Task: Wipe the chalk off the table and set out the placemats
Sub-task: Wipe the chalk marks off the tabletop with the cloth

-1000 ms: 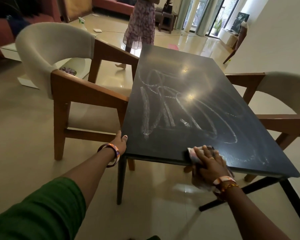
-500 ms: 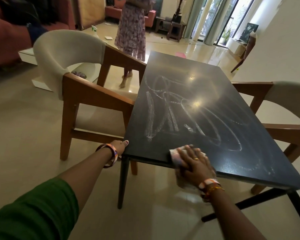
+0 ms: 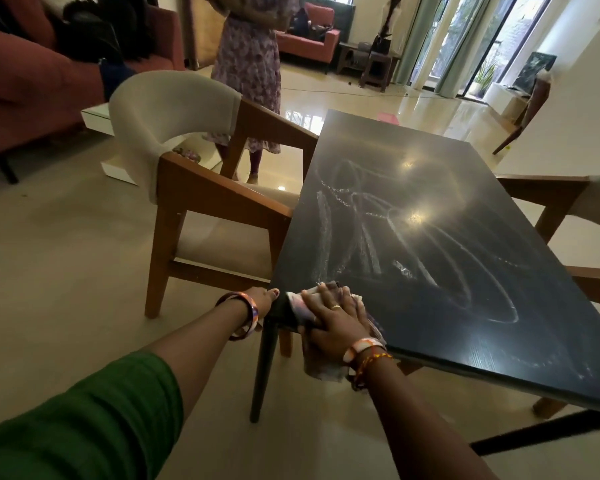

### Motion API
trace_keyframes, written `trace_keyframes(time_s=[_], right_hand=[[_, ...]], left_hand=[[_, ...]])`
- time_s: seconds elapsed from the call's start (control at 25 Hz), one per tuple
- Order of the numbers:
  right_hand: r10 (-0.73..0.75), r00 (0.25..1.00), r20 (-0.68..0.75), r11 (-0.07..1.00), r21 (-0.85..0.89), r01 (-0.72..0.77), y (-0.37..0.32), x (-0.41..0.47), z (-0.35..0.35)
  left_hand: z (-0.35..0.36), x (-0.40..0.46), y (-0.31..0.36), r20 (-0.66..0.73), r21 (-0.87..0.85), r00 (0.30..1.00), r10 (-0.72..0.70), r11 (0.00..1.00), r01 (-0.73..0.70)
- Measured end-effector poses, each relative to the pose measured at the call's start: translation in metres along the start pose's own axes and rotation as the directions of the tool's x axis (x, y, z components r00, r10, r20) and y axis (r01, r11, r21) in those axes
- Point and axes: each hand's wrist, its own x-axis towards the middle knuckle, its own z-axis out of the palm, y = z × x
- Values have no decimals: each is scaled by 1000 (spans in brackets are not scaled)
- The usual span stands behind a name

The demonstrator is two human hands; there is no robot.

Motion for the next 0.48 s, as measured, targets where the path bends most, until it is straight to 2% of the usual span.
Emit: trace_keyframes(time_s=[0.08,0.2,0.36,0.44,0.48], right_hand=[[14,1000,24,999,45,-15,12,-2,-3],[217,975,-49,974,71,-213,73,-31,-10],[510,850,-133,856,171,-488,127,-69,-20],[519,841,-151,853,141,-502,114,-57,-22],[488,860,-150,872,113,-476,97,-43,-22]], left_hand=[[-1,-2,1,7,14,1000,6,1000,-6],[-2,1,-3,50,-15,999,15,1000,-14],[-1,9,-5,43,26,998,37,999,-38],[0,13,-7,25,50,999,40,998,-41],[0,13,-6,24,69,999,44,997,-45]])
